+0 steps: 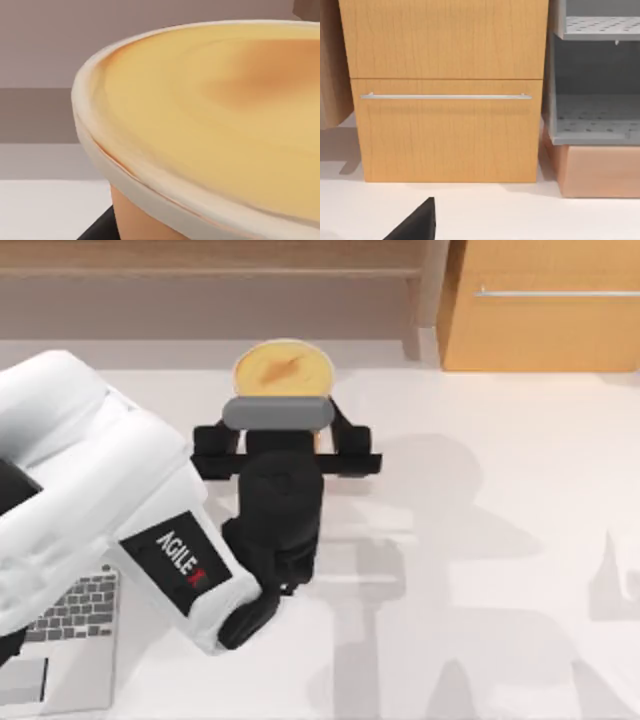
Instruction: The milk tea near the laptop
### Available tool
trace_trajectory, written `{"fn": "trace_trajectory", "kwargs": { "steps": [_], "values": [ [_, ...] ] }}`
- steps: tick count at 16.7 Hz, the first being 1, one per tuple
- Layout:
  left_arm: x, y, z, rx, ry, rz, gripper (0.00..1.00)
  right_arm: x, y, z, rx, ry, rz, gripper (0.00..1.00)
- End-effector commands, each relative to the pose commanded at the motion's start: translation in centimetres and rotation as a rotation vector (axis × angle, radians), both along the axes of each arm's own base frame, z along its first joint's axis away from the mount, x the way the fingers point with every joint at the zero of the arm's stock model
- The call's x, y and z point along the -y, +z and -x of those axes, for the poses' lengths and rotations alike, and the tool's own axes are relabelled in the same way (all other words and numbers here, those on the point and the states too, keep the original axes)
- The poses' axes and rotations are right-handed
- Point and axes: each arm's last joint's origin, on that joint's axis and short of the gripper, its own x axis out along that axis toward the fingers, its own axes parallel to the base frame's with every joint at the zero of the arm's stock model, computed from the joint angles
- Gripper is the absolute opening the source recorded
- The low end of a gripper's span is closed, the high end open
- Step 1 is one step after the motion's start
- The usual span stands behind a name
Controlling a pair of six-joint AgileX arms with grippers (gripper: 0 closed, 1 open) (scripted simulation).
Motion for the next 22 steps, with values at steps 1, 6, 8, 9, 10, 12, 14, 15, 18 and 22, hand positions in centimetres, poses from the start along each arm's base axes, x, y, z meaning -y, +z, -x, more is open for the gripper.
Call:
{"fn": "trace_trajectory", "kwargs": {
  "steps": [1, 6, 8, 9, 10, 12, 14, 15, 18, 22],
  "values": [
    [0.0, 0.0, 0.0, 0.000, 0.000, 0.000, 0.00, 0.0, 0.0, 0.0, 0.000, 0.000, 0.000, 1.00],
    [0.1, 0.1, 0.1, 0.000, -0.002, -0.001, 0.00, 0.0, 0.0, 0.0, 0.000, 0.000, 0.000, 1.00],
    [0.1, 0.6, 0.1, 0.000, -0.002, -0.001, 0.00, 0.0, 0.0, 0.0, 0.000, 0.000, 0.000, 1.00],
    [0.1, 0.9, 0.1, 0.000, -0.002, -0.001, 0.00, 0.0, 0.0, 0.0, 0.000, 0.000, 0.000, 1.00],
    [0.1, 1.0, 0.1, 0.001, -0.002, -0.001, 0.00, 0.0, 0.0, 0.0, 0.000, 0.000, 0.000, 1.00],
    [0.1, 1.0, 0.1, 0.000, -0.002, -0.001, 0.00, 0.0, 0.0, 0.0, 0.000, 0.000, 0.000, 1.00],
    [0.1, 0.9, 0.1, 0.000, -0.002, -0.003, 0.00, 0.0, 0.0, 0.0, 0.000, 0.000, 0.000, 1.00],
    [0.3, 1.5, 0.0, 0.018, -0.002, 0.013, 0.00, 0.0, 0.0, 0.0, 0.000, 0.000, 0.000, 1.00],
    [0.9, 3.9, 0.4, 0.079, -0.001, 0.072, 0.00, 0.0, 0.0, 0.0, 0.000, 0.000, 0.000, 1.00],
    [0.9, 6.7, 2.6, 0.123, 0.001, 0.131, 0.00, 0.0, 0.0, 0.0, 0.000, 0.000, 0.000, 1.00]
  ]
}}
